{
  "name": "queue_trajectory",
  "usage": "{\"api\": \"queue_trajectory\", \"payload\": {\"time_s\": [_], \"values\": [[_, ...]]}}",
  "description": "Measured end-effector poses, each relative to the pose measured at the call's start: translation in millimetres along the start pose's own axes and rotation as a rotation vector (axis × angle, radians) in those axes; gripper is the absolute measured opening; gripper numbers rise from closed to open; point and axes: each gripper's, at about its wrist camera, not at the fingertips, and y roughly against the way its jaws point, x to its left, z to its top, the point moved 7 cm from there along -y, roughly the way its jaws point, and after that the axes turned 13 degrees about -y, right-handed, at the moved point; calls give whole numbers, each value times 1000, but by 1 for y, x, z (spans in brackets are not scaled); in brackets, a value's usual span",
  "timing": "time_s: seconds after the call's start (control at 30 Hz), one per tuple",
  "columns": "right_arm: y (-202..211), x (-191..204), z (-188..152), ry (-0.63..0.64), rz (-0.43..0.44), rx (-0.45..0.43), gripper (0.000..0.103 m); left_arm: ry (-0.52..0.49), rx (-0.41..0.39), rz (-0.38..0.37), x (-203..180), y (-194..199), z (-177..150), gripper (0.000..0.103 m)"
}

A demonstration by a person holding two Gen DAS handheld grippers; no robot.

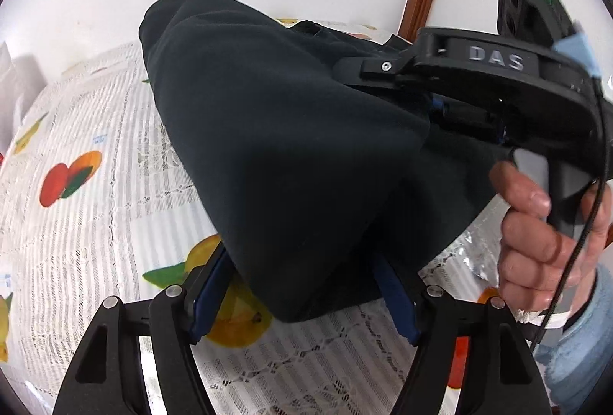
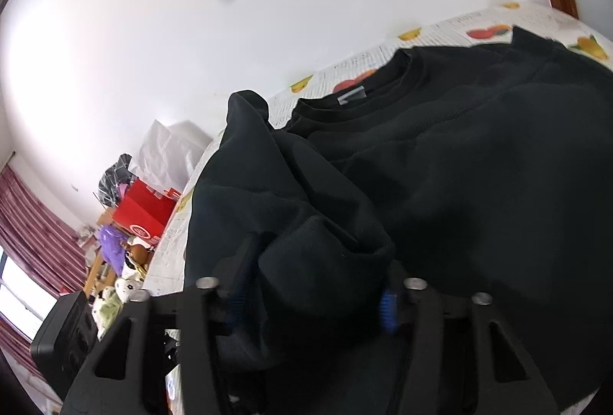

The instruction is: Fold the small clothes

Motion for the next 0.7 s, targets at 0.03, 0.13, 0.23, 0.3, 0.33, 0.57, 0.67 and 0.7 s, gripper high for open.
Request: {"api": "queue_trajectory", "payload": {"time_s": [0.03, 0.13, 0.23, 0.3, 0.33, 0.57, 0.67, 0.7], "values": [[0, 2, 1, 15, -7, -6, 31, 2, -1, 8, -3, -2, 2, 72], [16, 8, 7, 65, 13, -55, 19, -1, 1, 19, -7, -5, 4, 73], [60, 14, 17, 109, 68, -203, 16, -2, 3, 19, -9, -6, 5, 73], [94, 2, 18, 96, 78, -332, 16, -3, 1, 20, -11, -6, 5, 73], [101, -5, 17, 83, 63, -354, 16, -4, 0, 21, -12, -6, 6, 73], [83, -74, 1, -44, -203, -234, 20, 3, -7, -20, -31, -8, 14, 52], [67, -81, -3, -30, -274, -188, 23, -4, -24, -41, -41, -6, 17, 26], [64, -80, -4, -17, -279, -195, 23, 1, -29, -55, -44, -5, 18, 22]]}}
